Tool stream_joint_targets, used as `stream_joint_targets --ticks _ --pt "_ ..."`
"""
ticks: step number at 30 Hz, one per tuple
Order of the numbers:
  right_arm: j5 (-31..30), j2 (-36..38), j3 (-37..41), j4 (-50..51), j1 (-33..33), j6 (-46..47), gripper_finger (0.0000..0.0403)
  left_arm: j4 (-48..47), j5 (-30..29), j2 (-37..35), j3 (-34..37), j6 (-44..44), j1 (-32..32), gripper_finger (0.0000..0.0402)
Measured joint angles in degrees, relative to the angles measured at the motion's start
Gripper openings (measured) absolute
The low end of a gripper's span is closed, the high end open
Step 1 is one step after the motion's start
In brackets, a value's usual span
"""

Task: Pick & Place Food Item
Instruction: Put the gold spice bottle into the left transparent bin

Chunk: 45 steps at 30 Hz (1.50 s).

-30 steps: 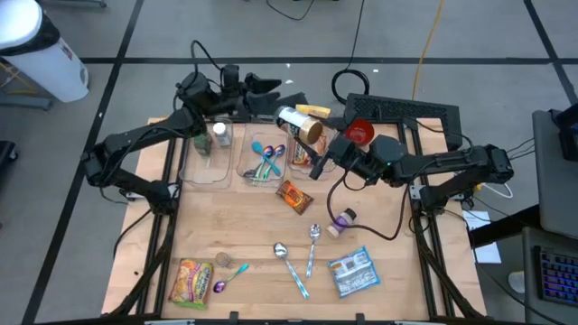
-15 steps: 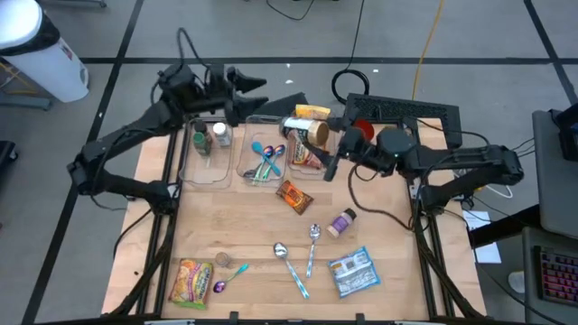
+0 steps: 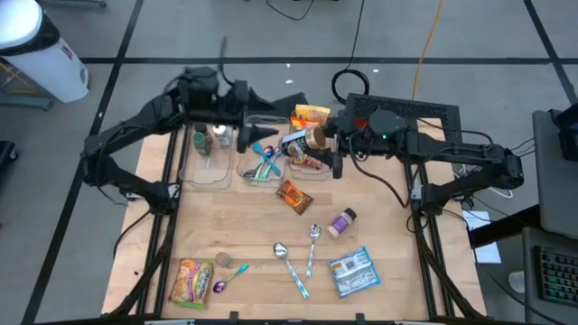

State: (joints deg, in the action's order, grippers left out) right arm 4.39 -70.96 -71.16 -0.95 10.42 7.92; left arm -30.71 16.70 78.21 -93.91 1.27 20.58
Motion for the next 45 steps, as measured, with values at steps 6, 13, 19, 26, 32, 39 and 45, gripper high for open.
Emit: stream_joint_targets --ticks 6,13,19,26,32,39,45 --pt "0.56 0.00 0.00 0.66 0.50 -0.02 0.0269 -1.65 -1.69 3.78 -0.13 -0.23 -2.80 0.0363" --pt "0.64 0.00 0.00 3.19 0.50 -0.04 0.0269 -1.69 1.25 5.95 -0.15 -0.48 -4.76 0.0363" --pt "2.37 0.00 0.00 2.78 0.49 -0.02 0.0269 -2.35 1.26 7.85 -0.19 -0.53 -6.39 0.0363" --pt "3.42 0.00 0.00 2.51 0.48 0.20 0.0269 -2.49 1.31 11.37 -0.17 -1.78 -6.75 0.0363" --pt "3.51 0.00 0.00 2.53 0.39 0.39 0.0269 -1.88 2.77 12.48 -0.17 -2.02 -6.73 0.0361" --pt "4.89 0.00 0.00 2.59 0.39 0.46 0.0269 -2.15 3.01 12.53 -0.15 -2.46 -6.77 0.0280" --pt "4.88 0.01 0.00 2.37 0.39 0.53 0.0269 -1.42 3.16 12.53 -0.15 -2.39 -6.77 0.0275"
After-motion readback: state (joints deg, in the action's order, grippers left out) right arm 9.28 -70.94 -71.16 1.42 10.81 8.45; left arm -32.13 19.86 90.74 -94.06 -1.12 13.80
